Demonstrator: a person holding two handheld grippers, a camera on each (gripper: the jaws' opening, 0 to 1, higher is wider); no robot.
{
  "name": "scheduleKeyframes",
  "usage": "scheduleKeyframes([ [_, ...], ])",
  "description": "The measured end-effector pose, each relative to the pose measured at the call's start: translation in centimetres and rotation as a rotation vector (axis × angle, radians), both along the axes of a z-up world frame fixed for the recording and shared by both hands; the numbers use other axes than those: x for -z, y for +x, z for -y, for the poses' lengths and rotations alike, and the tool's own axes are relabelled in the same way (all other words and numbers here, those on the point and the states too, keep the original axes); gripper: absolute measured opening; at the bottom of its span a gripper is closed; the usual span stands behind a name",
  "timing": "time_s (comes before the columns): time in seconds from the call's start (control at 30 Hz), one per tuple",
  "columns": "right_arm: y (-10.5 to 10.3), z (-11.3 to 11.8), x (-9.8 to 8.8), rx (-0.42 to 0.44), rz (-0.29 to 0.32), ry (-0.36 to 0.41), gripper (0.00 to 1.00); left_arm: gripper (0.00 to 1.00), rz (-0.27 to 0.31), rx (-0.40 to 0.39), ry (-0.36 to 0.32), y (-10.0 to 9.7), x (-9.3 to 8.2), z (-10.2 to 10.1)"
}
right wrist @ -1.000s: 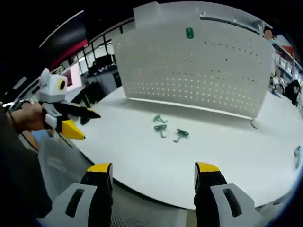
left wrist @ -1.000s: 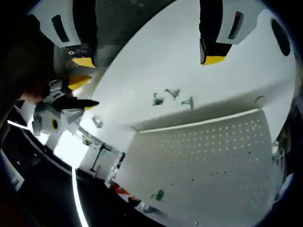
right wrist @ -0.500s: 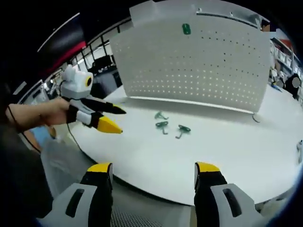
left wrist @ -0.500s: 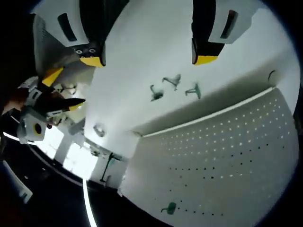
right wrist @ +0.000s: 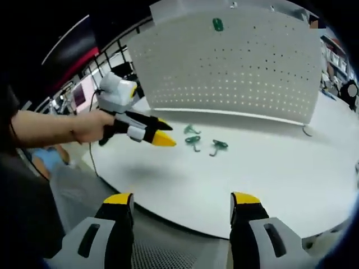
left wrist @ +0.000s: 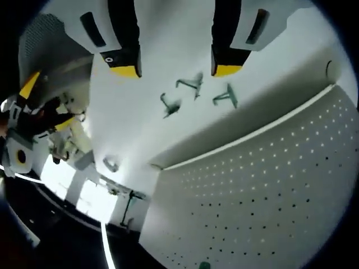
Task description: Insert the hook assembly into the mounting plate slot until the hook locks in place.
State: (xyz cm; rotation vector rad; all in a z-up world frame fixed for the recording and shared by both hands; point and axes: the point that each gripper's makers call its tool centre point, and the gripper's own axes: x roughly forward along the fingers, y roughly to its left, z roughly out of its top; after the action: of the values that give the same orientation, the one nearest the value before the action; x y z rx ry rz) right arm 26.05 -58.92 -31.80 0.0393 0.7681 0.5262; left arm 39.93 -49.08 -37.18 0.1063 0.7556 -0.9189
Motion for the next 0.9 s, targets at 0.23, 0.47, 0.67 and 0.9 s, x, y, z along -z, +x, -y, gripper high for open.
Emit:
scheduleKeyframes([
  [0.23,1.4,0.0,-0.2,0.015,0.001,0.012,0.70,0.43,-0.014,0.001,0.028,1.3,1.6,0.2],
  [0.47,1.8,1.0,0.6,0.040,-0.010,0.014,0.63,0.38,-0.041,0.023,0.057,2.1,2.9,0.6],
  [0.67,1.9,2.1,0.9,0.062,-0.027,0.002,0.63,0.30,-0.051,0.025,0.083,3.1,3.9,0.7],
  [0.9,2.0,2.6,1.1,0.082,-0.033,-0.002,0.64,0.24,-0.056,0.023,0.099,3.7,4.3,0.8],
])
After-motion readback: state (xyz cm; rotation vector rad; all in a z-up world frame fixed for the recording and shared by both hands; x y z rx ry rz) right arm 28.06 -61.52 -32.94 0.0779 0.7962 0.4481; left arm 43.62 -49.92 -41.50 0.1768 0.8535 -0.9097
